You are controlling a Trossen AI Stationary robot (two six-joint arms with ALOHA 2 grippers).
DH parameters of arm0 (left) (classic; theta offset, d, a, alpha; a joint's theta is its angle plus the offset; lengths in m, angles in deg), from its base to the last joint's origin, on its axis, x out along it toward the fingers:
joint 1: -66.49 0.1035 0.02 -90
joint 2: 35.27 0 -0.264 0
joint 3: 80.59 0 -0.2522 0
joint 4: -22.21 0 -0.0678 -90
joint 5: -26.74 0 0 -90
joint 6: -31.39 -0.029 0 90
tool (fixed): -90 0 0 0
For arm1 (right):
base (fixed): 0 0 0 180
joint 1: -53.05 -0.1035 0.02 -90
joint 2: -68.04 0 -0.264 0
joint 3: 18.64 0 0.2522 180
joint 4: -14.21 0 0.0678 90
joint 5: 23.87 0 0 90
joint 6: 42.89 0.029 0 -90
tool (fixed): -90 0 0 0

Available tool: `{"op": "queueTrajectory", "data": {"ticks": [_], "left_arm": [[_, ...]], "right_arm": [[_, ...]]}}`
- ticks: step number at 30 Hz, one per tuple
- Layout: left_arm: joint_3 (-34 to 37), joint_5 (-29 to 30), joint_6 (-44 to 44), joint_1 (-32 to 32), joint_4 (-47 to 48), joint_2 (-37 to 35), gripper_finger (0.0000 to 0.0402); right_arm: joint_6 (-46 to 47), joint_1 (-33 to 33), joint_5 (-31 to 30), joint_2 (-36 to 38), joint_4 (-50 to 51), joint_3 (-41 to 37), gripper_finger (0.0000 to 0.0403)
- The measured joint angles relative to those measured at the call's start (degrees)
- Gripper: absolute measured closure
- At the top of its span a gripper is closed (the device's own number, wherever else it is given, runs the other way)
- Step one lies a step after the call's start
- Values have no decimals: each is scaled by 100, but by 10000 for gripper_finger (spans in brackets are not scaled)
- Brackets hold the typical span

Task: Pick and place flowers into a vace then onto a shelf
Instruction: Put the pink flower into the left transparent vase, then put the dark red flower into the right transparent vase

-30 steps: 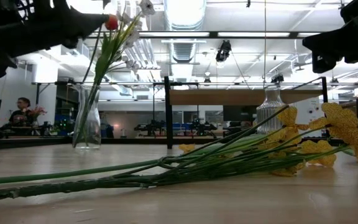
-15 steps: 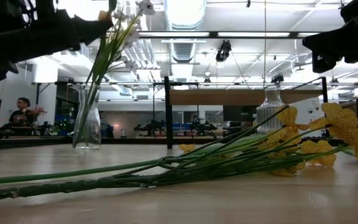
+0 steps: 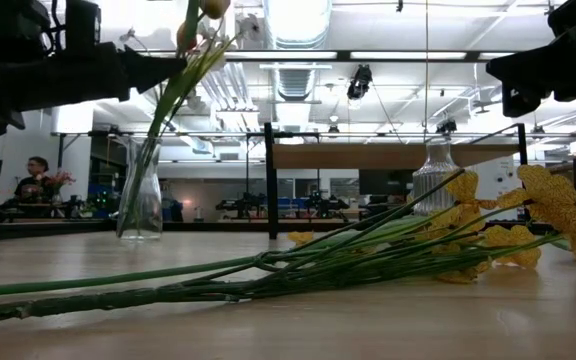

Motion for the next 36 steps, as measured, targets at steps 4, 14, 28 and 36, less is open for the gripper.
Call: {"op": "queueTrajectory", "data": {"ticks": [4, 14, 28, 36], "left_arm": [[2, 599, 110, 1, 5, 0, 393], [94, 1403, 702, -3, 59, -42, 243], [107, 1431, 653, -428, 376, -87, 133], [32, 1384, 656, -892, 376, -218, 133]], "right_arm": [[0, 0, 0, 0, -24, 0, 390], [-127, 0, 0, 1, -30, -1, 390], [-186, 0, 2, 1, -64, 0, 390], [-252, -4, 2, 1, -68, 0, 390]]}}
